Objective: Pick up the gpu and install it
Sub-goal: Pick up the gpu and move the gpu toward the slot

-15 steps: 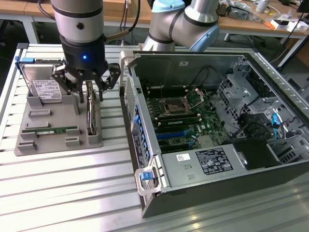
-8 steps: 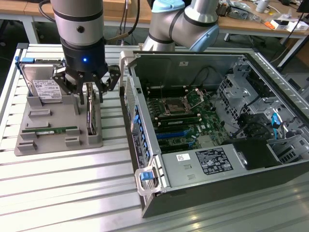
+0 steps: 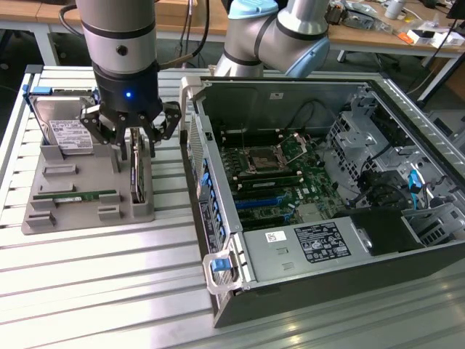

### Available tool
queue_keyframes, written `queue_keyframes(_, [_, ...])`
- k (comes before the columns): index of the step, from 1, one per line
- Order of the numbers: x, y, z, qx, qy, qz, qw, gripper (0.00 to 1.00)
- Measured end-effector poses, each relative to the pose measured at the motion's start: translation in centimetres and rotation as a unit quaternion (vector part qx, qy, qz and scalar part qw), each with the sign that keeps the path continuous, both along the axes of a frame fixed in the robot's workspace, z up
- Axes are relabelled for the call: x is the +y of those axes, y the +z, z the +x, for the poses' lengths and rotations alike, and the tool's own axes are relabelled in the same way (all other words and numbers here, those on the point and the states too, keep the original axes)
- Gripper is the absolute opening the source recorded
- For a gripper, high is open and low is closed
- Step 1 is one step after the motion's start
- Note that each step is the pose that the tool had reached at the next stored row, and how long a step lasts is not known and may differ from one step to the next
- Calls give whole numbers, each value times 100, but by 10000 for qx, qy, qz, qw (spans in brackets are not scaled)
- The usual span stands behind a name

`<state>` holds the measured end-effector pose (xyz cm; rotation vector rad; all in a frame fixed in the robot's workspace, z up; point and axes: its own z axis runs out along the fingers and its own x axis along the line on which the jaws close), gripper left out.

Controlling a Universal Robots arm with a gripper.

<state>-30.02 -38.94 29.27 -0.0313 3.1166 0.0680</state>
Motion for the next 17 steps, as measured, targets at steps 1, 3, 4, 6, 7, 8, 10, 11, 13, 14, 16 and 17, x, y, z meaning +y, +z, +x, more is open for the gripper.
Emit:
queue_keyframes(1, [0,-11,0,0,0,0,10000,50])
queue_keyframes(3, [-1,-20,0,0,0,0,10000,50])
queue_keyframes(4, [-1,-23,0,0,0,0,10000,50])
queue_keyframes(6, [-1,-38,0,0,0,0,10000,50])
queue_keyframes(7, [-2,-43,0,0,0,0,10000,50])
queue_keyframes(8, [-2,-48,0,0,0,0,10000,50])
queue_keyframes(10, [-2,-57,0,0,0,0,10000,50])
queue_keyframes(11, [-2,-60,0,0,0,0,10000,50])
queue_keyframes(13, [-3,-67,0,-1,0,0,10000,50])
queue_keyframes(14, [-3,-73,0,0,0,0,10000,50])
queue_keyframes(16, [-3,-88,0,0,0,0,10000,50])
queue_keyframes(17, [-4,-94,0,0,0,0,10000,50])
